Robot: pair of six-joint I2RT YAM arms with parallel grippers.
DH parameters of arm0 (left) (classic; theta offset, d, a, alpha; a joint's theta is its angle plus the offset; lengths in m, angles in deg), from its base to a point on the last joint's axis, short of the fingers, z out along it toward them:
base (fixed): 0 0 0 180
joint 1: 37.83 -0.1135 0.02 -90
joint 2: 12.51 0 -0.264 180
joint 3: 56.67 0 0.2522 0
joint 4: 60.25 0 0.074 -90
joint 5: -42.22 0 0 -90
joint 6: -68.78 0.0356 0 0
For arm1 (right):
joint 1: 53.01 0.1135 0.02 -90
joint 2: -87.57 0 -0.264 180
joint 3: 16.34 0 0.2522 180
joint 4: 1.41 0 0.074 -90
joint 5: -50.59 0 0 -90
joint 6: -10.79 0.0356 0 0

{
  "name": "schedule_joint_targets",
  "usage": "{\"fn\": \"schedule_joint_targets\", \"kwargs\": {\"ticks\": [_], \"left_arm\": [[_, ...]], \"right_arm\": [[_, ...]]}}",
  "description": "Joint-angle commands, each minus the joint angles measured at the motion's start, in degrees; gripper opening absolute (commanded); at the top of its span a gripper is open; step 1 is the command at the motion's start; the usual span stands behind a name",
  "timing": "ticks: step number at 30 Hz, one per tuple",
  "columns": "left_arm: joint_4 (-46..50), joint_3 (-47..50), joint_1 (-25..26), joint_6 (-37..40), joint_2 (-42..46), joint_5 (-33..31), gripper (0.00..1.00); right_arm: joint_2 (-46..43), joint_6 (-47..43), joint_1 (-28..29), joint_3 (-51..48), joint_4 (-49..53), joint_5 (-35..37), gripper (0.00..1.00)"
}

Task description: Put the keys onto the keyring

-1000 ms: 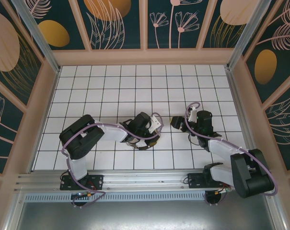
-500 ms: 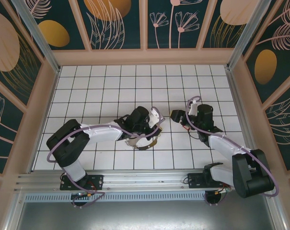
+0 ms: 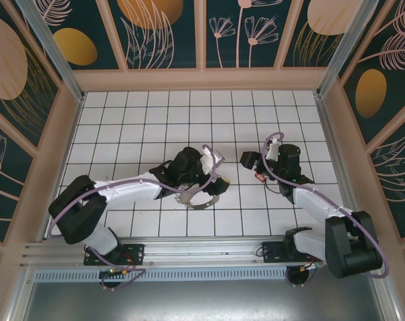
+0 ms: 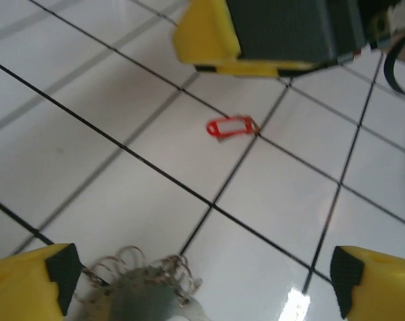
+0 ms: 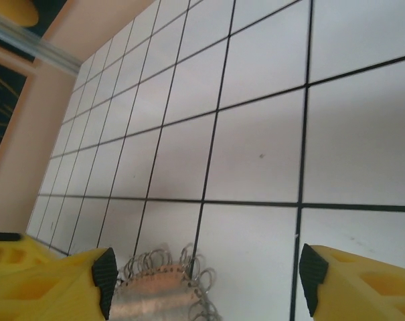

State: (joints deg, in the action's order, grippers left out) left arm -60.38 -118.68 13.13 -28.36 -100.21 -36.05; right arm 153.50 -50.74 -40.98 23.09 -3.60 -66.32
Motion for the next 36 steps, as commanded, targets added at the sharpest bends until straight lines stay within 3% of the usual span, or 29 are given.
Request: {"fn": "schedule_joint_targets", "kwargs": {"ticks": [1, 4, 10, 13, 17, 19, 22, 26, 27, 33, 34, 36], "left_arm": [[-5.2, 0.9, 0.2, -5.6, 5.1, -11.3, 0.99], [-3.9, 0.0, 0.1, -8.9, 8.2, -21.8, 0.99], [5.2, -8.0, 0.0, -9.5, 7.4, -29.5, 0.99], [9.8, -12.9, -1.0, -12.4, 5.2, -29.6, 0.99], [18.3, -21.0, -5.1, -15.3, 1.8, -19.7, 0.95], [22.4, -25.3, -6.7, -16.4, -0.3, -15.3, 0.84], [25.4, -30.0, -8.5, -18.7, -2.4, -7.7, 0.61], [33.0, -39.0, -9.7, -20.7, -7.1, -1.9, 0.07], [34.6, -41.2, -9.7, -20.8, -8.0, -1.0, 0.0], [35.4, -41.8, -9.7, -15.9, -8.1, 2.2, 0.0], [35.0, -40.7, -9.7, -14.7, -7.7, 2.4, 0.04], [33.4, -36.5, -9.6, -12.3, -6.5, 1.2, 0.4]], "right_arm": [[-2.9, 0.4, -2.2, 3.1, 3.0, 2.9, 0.8], [-4.6, 1.4, -4.1, 4.3, 4.7, 5.0, 0.98], [-6.5, -0.1, -5.0, 6.8, 7.9, 7.9, 0.99], [-5.7, -0.1, -5.0, 7.7, 10.0, 9.9, 0.99], [-4.4, 1.4, -6.3, 7.4, 10.0, 8.8, 0.99], [-3.2, 1.2, -6.8, 8.0, 11.0, 7.6, 0.99], [-2.1, 0.9, -7.3, 7.8, 11.2, 7.1, 0.99], [-2.2, 1.7, -7.7, 6.5, 9.3, 5.7, 0.99], [-2.1, 1.9, -7.7, 6.5, 9.2, 5.4, 0.99], [-1.9, 2.1, -7.7, 5.9, 8.4, 4.2, 0.99], [-2.0, 2.2, -7.7, 5.6, 8.3, 4.3, 0.99], [-2.3, 2.4, -7.7, 4.9, 8.2, 4.4, 0.99]]}}
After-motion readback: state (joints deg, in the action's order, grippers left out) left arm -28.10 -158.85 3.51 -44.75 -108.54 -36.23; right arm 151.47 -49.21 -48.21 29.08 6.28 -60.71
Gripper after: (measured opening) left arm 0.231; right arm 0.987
